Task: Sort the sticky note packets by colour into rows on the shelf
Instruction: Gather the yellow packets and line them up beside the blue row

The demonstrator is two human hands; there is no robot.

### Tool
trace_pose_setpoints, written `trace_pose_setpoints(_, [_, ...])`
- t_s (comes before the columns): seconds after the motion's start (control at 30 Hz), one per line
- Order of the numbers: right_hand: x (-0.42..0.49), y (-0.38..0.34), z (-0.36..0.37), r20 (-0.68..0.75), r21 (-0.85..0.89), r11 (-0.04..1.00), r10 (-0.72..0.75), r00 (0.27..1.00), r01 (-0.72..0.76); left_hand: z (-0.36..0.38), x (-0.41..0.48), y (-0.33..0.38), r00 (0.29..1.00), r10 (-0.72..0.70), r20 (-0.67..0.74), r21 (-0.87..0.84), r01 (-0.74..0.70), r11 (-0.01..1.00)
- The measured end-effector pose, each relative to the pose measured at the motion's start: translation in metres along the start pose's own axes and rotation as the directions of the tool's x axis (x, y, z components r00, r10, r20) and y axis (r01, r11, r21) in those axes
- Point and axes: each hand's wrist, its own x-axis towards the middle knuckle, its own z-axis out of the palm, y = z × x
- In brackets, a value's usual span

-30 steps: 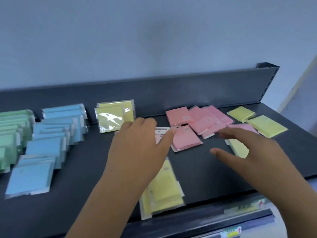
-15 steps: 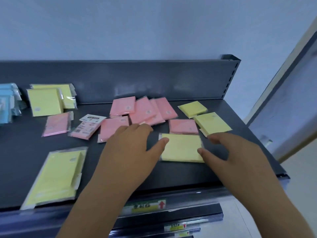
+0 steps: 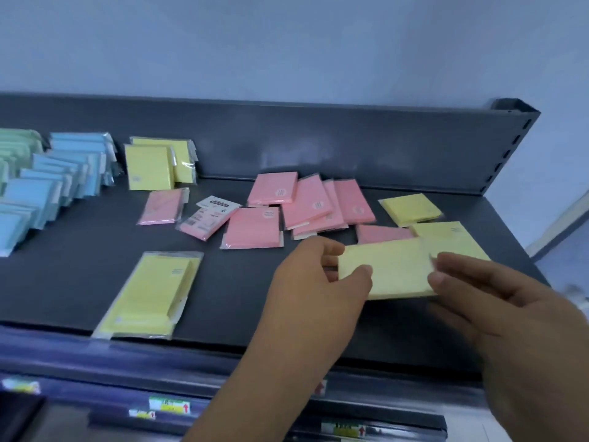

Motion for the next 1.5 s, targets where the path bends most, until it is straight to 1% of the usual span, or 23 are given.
trace_pose_setpoints(0.03, [0.001,0.001,0.003,-0.003,0.051,0.999,-0.006,1.0,0.006,-0.003,-0.002,0.001,1.0,0.007,-0.018,-0.028,-0.007,1.0])
trace_pose_setpoints(0.13, [0.004,0.003,0.015,0.01,0.111,0.994,-0.016,1.0,0.015,-0.013,-0.007,0.002,0.997,0.012,-0.074,-0.125,-0.021,0.992])
trace_pose_setpoints(0.23, [0.005,0.005,0.032,0.102,0.177,0.981,0.068,0.992,-0.085,-0.029,-0.008,-0.001,0.987,0.04,-0.158,-0.196,-0.071,0.978])
trace_pose_setpoints(0.3, [0.003,0.004,0.045,0.167,0.184,0.975,0.096,0.981,-0.127,-0.045,-0.007,-0.005,0.978,0.048,-0.204,-0.221,-0.093,0.971])
trace_pose_setpoints(0.37, [-0.001,0.0,0.061,0.217,0.17,0.976,0.096,0.971,-0.135,-0.063,-0.005,-0.009,0.975,0.055,-0.217,-0.211,-0.102,0.972])
trace_pose_setpoints(0.5, [-0.013,-0.01,0.098,0.267,0.139,0.987,0.042,0.963,-0.082,-0.11,0.007,-0.016,0.969,0.09,-0.232,-0.195,-0.137,0.971])
trace_pose_setpoints(0.63, [-0.026,-0.018,0.144,0.273,0.132,0.991,-0.006,0.962,-0.031,-0.166,0.026,-0.021,0.973,0.119,-0.199,-0.194,-0.158,0.968])
trace_pose_setpoints(0.73, [-0.038,-0.015,0.182,0.263,0.108,0.994,-0.056,0.963,0.028,-0.211,0.042,-0.027,0.984,0.142,-0.105,-0.198,-0.16,0.967])
trace_pose_setpoints(0.8, [-0.047,-0.015,0.21,0.222,0.092,0.993,-0.097,0.97,0.078,-0.239,0.052,-0.03,0.981,0.186,-0.058,-0.185,-0.193,0.964])
trace_pose_setpoints(0.9, [-0.063,-0.02,0.247,0.184,0.043,0.991,-0.135,0.974,0.129,-0.279,0.064,-0.035,0.979,0.206,-0.013,-0.197,-0.204,0.959])
trace_pose_setpoints(1.13, [-0.082,-0.037,0.313,0.186,-0.149,0.968,-0.174,0.967,0.203,-0.353,0.097,-0.04,0.978,0.204,0.037,-0.156,-0.196,0.968])
trace_pose_setpoints(1.23, [-0.081,-0.049,0.329,0.246,-0.333,0.881,-0.262,0.933,0.336,-0.365,0.112,-0.041,0.97,0.233,0.065,-0.127,-0.223,0.966])
trace_pose_setpoints(1.33, [-0.067,-0.063,0.333,0.214,-0.397,0.806,-0.383,0.899,0.438,-0.373,0.129,-0.042,0.952,0.3,0.052,-0.065,-0.297,0.953])
trace_pose_setpoints(1.37, [-0.058,-0.067,0.332,0.181,-0.42,0.783,-0.424,0.887,0.459,-0.374,0.137,-0.043,0.944,0.33,0.026,-0.005,-0.33,0.944])
trace_pose_setpoints(1.4, [-0.049,-0.072,0.331,0.145,-0.437,0.766,-0.457,0.878,0.471,-0.374,0.147,-0.045,0.932,0.362,0.002,0.097,-0.36,0.928])
trace_pose_setpoints(1.43, [-0.039,-0.077,0.329,0.113,-0.444,0.76,-0.478,0.871,0.475,-0.372,0.158,-0.047,0.922,0.387,-0.003,0.239,-0.375,0.896])
trace_pose_setpoints(1.5, [-0.021,-0.083,0.33,0.088,-0.423,0.77,-0.489,0.868,0.477,-0.366,0.181,-0.051,0.912,0.409,0.026,0.528,-0.36,0.769])
